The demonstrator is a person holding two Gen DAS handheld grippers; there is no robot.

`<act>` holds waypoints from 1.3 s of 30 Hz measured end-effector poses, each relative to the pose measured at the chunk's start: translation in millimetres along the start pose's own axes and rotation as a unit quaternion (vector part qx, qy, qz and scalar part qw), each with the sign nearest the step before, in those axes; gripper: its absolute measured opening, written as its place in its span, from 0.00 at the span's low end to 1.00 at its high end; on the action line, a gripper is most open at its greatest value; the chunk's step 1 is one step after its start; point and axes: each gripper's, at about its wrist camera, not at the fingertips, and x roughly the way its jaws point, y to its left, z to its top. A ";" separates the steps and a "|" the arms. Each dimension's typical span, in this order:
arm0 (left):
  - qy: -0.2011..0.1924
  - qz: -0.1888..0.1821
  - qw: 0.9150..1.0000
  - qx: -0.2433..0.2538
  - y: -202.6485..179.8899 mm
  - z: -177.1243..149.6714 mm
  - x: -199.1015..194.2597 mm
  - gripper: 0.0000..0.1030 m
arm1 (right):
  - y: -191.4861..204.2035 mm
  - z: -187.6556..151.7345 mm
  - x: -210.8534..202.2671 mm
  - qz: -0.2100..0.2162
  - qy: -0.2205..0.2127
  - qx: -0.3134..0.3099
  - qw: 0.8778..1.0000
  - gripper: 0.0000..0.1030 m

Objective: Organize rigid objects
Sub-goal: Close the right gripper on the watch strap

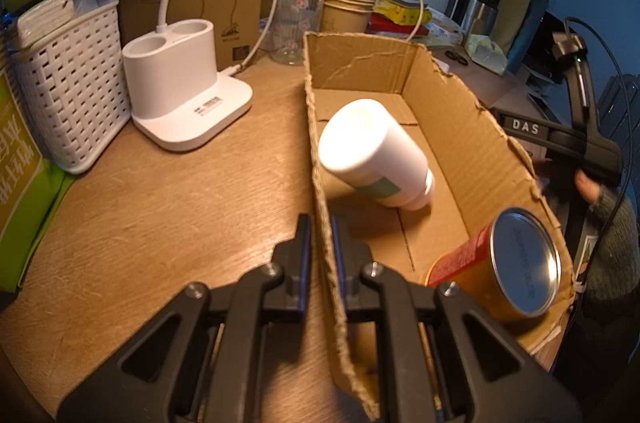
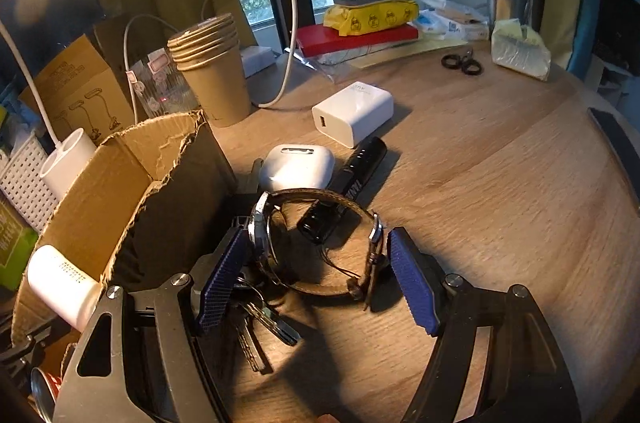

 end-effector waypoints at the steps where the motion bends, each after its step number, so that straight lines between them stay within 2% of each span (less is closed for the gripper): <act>1: 0.000 0.000 1.000 0.000 0.0 0.0 -0.1 0.11 | -0.6 0.9 1.7 0.002 0.003 0.001 1.000 0.74; 5: 0.000 0.000 1.000 0.000 0.0 0.0 0.0 0.11 | -2.8 2.2 9.2 0.003 0.020 0.006 1.000 0.74; 7: 0.000 0.000 1.000 0.000 0.1 0.1 0.1 0.11 | -3.4 2.3 8.9 -0.001 0.018 0.007 1.000 0.70; 12: 0.000 0.000 1.000 0.000 0.1 0.1 0.0 0.11 | -3.6 1.6 8.1 -0.001 0.016 0.006 1.000 0.69; 20: 0.000 0.000 1.000 0.000 0.1 0.2 0.0 0.11 | -8.1 -1.9 -7.4 0.006 -0.014 0.018 1.000 0.69; 30: 0.000 0.000 1.000 0.000 0.3 0.3 0.1 0.11 | -2.0 -8.0 -22.4 0.014 -0.032 0.013 0.999 0.69; 39: 0.000 0.000 1.000 0.000 0.2 0.3 0.1 0.11 | 9.8 -7.1 -51.8 0.043 -0.063 0.003 0.997 0.69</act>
